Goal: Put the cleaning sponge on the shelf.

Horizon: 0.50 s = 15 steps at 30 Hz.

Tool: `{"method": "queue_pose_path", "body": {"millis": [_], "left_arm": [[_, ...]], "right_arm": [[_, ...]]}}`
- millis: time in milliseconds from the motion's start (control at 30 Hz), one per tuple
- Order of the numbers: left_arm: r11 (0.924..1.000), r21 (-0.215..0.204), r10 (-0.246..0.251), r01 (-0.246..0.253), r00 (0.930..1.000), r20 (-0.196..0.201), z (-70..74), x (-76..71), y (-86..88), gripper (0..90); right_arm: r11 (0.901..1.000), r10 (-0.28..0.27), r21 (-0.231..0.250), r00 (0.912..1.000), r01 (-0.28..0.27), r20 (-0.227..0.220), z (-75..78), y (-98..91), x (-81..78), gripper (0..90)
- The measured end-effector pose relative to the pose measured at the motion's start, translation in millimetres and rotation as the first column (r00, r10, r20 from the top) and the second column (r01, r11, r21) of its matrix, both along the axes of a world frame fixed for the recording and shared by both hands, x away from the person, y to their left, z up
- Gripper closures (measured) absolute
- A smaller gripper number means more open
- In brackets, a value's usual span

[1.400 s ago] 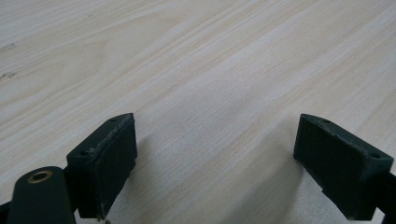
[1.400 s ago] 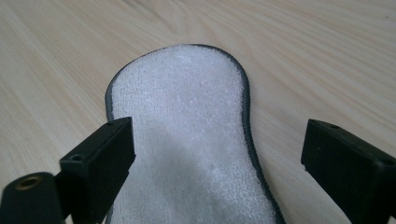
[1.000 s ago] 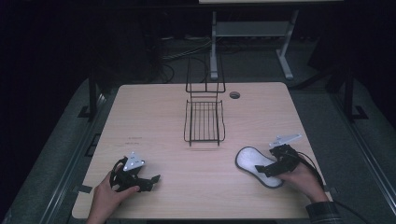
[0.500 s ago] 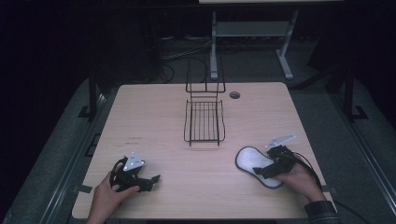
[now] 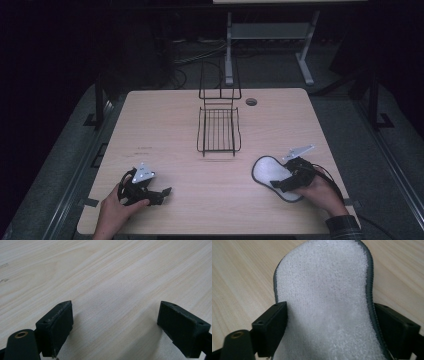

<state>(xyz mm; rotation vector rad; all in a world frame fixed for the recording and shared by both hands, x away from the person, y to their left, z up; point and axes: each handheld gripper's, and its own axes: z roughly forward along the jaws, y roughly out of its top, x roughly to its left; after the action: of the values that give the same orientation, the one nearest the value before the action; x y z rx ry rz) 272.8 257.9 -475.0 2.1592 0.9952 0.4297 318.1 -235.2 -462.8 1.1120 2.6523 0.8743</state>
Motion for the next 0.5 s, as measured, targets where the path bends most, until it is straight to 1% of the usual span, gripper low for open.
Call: {"method": "queue_pose_path", "body": {"millis": [433, 500], "left_arm": [[1.0000, 0.000, 0.000, 0.000, 1.0000, 0.000, 0.0, 0.1, 0.0, 12.4], [1.0000, 0.000, -0.001, 0.001, 1.0000, 0.000, 0.0, 0.1, 0.0, 12.4]], "right_arm": [[0.9993, 0.022, 0.031, 0.9997, -0.022, 0.007, 2.6, -5.0, -0.1, 25.3], [0.9995, 0.021, 0.023, 0.9997, -0.021, 0.013, 3.9, -5.4, -0.5, 25.6]]}}
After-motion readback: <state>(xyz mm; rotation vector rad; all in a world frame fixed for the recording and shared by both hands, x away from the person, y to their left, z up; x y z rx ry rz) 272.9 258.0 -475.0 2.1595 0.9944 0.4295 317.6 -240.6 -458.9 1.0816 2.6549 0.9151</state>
